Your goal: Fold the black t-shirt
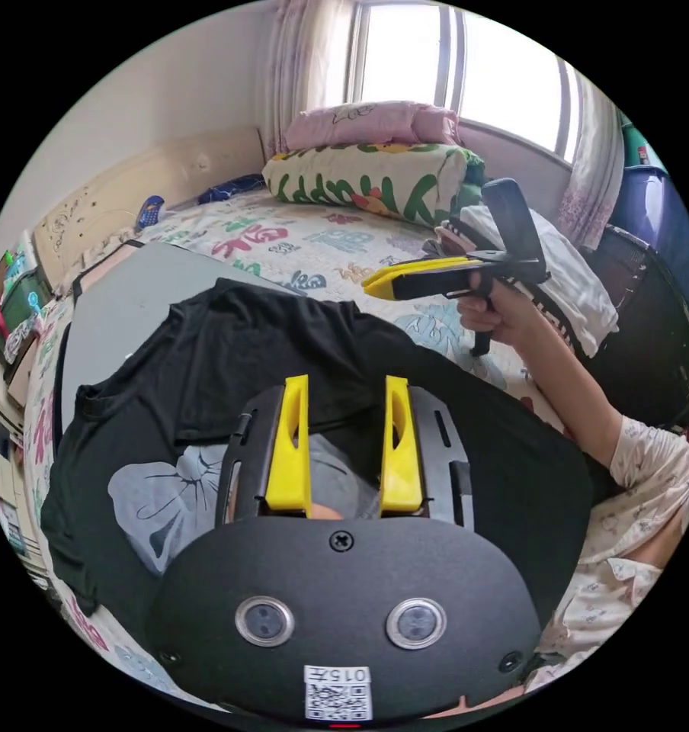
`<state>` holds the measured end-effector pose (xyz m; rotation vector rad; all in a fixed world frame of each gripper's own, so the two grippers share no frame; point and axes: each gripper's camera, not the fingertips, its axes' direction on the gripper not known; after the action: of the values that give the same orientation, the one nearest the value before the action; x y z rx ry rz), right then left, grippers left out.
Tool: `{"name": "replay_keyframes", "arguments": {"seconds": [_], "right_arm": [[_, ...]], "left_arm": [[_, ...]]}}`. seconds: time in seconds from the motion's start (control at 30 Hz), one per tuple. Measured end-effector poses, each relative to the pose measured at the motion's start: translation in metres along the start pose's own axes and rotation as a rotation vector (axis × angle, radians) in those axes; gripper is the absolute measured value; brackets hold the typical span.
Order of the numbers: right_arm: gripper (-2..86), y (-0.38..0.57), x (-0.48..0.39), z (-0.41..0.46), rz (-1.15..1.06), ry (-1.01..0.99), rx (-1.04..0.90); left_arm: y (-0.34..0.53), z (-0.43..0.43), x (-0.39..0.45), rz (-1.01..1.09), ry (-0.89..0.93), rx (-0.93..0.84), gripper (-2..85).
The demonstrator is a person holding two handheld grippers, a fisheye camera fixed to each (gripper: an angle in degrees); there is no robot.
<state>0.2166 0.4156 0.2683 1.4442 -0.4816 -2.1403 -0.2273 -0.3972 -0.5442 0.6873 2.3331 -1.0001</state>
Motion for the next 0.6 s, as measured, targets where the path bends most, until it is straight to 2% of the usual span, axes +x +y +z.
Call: {"name": "replay_keyframes", "arguments": {"seconds": [0.07, 0.17, 0.27, 0.43, 0.53, 0.6], "right_arm": [[9.1, -0.004, 0.011, 0.010, 0.005, -0.037, -0.070], [8.9, 0.002, 0.015, 0.019, -0.013, 0.069, -0.053], [8.8, 0.004, 0.011, 0.035, -0.071, 0.085, -0.074], [8.7, -0.006, 0.000, 0.078, -0.133, 0.219, -0.150], [6.4, -0.001, -0.002, 0.094, -0.168, 0.276, -0.176], [3.3, 0.004, 0.009, 0.088, -0.129, 0.276, -0.120]], "left_arm": [[0.002, -0.001, -0.001, 0.017, 0.023, -0.015, 14.3], [0.003, 0.002, 0.001, 0.038, -0.012, -0.091, 13.6], [0.003, -0.005, 0.003, 0.048, -0.046, -0.093, 12.8], [0.000, -0.020, -0.003, 0.050, -0.049, -0.091, 11.2], [-0.004, -0.030, -0.007, 0.049, -0.053, -0.092, 10.2], [-0.008, -0.039, -0.010, 0.055, -0.045, -0.091, 8.5]]}}
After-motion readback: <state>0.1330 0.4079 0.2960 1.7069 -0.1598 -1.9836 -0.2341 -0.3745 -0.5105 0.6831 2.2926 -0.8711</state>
